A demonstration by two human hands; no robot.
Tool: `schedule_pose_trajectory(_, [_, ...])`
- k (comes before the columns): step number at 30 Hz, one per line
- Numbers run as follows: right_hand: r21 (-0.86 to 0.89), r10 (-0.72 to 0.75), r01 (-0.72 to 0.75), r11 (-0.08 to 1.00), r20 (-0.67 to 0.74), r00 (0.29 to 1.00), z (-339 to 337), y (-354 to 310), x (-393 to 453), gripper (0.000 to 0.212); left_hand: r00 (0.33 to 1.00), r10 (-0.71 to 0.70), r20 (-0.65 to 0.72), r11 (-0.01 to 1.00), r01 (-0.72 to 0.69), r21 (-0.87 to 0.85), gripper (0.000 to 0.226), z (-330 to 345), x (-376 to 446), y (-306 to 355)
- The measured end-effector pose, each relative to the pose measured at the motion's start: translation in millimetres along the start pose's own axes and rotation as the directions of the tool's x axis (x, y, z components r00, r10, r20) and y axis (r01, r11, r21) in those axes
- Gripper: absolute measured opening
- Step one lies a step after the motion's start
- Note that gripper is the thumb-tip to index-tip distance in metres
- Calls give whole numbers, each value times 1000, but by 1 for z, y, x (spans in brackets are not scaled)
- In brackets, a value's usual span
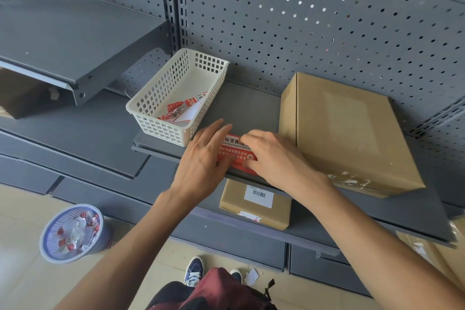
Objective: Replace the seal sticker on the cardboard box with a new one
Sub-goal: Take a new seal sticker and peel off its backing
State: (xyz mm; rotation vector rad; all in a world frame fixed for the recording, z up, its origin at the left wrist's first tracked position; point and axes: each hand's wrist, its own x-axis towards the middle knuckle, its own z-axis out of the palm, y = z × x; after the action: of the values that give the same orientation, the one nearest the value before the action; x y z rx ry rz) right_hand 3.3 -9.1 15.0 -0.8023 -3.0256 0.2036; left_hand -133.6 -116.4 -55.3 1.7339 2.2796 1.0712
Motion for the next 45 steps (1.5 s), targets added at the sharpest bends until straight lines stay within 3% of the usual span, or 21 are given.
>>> schedule_pose_trajectory(7, [4,-75,77,997,-185,980,-23,1,-14,44,980,-34,-198,977,-10,-213,55,-31,13,26])
schedule_pose_trajectory(10, [5,-95,102,995,-319,943,-31,9,-22,41,962,-117,-248,939,25,-342,49,-43,24,34])
schedule_pose_trajectory(14, [-14,-111,119,993,-477,872,-46,20,-33,38,962,-249,-114,751,118,-649,38,-53,41,43])
schedule_pose_trajectory(18, [-57,-129,118,991,-560,818,-61,31,-44,39,978,-206,33,563,146,-814,6,-54,56,62])
schedule_pose_trajectory(21, [8,-30,43,999,-595,803,-72,40,-56,51,980,-185,67,489,151,-859,6,-49,71,76])
schedule_pose_trajectory(24, [356,304,-113,928,-547,780,-82,50,-73,55,986,-156,60,465,126,-876,6,-42,86,94])
schedule_pose_trajectory(27, [644,507,-180,743,-366,781,-90,66,-88,22,993,-98,71,463,109,-880,8,-31,97,119])
schedule_pose_trajectory(29, [717,551,-192,670,-307,776,-94,76,-101,11,994,-55,94,462,108,-880,13,-22,104,135])
schedule_pose_trajectory(37, [879,666,-94,467,-281,691,-93,96,-130,10,989,-2,150,442,135,-887,8,4,117,168])
schedule_pose_trajectory(45, [907,663,-46,420,-272,698,-94,108,-133,12,987,-32,160,446,157,-881,5,9,124,170])
